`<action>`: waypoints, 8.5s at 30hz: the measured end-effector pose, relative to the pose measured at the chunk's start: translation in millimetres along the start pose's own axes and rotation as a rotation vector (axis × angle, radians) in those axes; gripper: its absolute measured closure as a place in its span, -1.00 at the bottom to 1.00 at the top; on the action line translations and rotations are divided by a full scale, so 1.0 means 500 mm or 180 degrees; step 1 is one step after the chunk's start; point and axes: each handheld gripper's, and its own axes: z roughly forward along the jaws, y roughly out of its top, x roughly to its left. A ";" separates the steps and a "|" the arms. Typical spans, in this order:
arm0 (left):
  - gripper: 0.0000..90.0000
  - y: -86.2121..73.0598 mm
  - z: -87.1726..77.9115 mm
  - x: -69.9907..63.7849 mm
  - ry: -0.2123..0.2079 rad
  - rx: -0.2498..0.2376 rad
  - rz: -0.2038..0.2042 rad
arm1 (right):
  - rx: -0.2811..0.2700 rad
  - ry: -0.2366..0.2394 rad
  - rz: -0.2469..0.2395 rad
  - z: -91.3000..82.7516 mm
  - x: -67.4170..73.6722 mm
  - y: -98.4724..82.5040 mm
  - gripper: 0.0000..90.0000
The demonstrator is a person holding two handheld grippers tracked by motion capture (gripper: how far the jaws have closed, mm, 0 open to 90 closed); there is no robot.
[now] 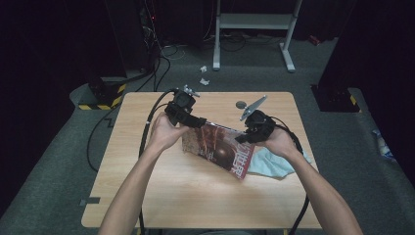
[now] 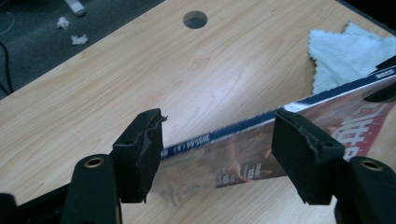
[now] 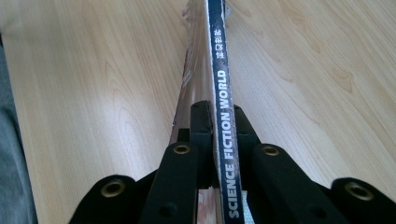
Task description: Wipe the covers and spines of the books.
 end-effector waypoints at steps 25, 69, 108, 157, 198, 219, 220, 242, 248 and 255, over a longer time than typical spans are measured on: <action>-0.38 0.002 0.048 0.015 -0.0126 0.0197 -0.0886 | -0.0074 -0.0580 0.0643 0.014 0.028 0.006 0.87; -0.49 0.060 0.128 -0.020 0.0066 0.0371 -0.1455 | -0.0363 -0.0728 0.0751 0.034 0.075 0.005 0.87; 0.25 0.068 0.136 -0.032 0.0180 0.0547 -0.1350 | -0.0426 -0.0934 0.0452 0.072 0.130 0.036 0.70; 0.87 0.034 0.039 0.017 -0.0307 0.0460 -0.0956 | 0.0037 -0.1231 0.1065 0.136 -0.011 -0.215 -0.14; 0.87 0.001 0.013 0.016 -0.0510 0.0562 -0.0444 | -0.0107 -0.0495 0.1353 0.122 -0.030 -0.223 0.86; 0.87 0.012 0.035 -0.033 -0.0722 0.0647 -0.0204 | -0.0498 -0.0530 0.1011 0.126 -0.006 -0.071 0.86; 0.86 0.013 0.036 -0.034 -0.0731 0.0654 -0.0193 | -0.0513 -0.0529 0.1017 0.127 -0.005 -0.069 0.86; 0.86 0.026 0.064 -0.068 -0.0721 0.0746 -0.0043 | -0.0980 -0.0471 0.0545 0.063 0.056 0.008 0.86; 0.86 0.027 0.064 -0.076 -0.0709 0.0759 0.0000 | -0.1070 -0.0513 0.0354 0.046 0.079 0.026 0.86; 0.86 0.020 0.062 -0.074 -0.0723 0.0781 0.0032 | -0.1081 -0.0578 0.0633 0.040 0.040 0.005 0.86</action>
